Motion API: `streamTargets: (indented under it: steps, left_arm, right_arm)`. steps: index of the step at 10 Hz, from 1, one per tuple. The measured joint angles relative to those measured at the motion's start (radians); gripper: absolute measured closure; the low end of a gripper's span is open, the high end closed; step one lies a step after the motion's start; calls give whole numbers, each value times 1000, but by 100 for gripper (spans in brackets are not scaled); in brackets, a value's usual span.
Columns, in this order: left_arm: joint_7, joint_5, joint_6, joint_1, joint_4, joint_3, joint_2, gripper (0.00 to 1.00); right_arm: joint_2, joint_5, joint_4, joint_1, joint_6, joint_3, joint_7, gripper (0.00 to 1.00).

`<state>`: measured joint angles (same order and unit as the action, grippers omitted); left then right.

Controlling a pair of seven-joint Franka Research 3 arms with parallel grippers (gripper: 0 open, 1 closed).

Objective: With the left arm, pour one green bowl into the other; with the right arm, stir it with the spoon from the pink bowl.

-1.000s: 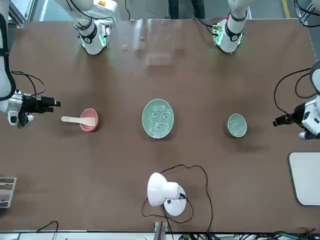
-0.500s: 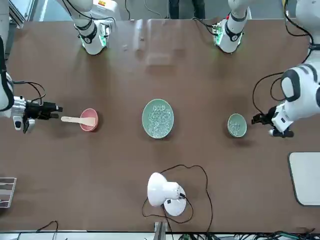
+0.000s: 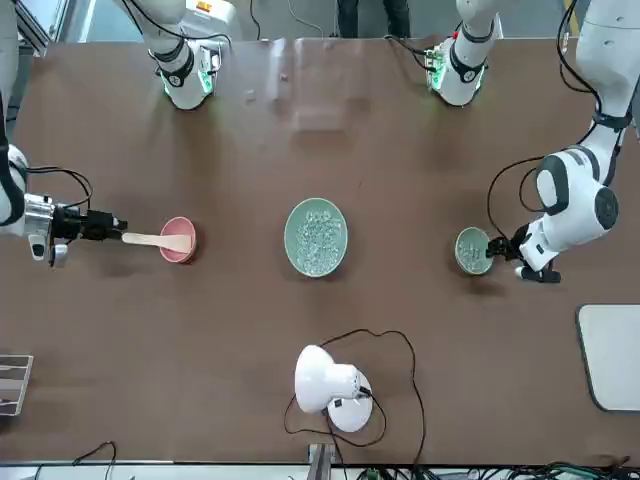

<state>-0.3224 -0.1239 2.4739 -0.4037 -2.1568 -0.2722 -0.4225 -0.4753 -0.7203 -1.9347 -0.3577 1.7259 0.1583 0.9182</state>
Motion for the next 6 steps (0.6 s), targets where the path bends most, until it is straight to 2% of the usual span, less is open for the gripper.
streamTargets:
  steps: [5, 6]
  left_arm:
    - [-1, 0, 5, 5, -1, -2, -4, 54]
    - [-1, 0, 5, 6, -1, -2, -4, 70]
  right_arm:
    - [-19, -43, 2, 0, -24, -1, 0, 27]
    - [-29, -48, 2, 0, -24, -2, 0, 31]
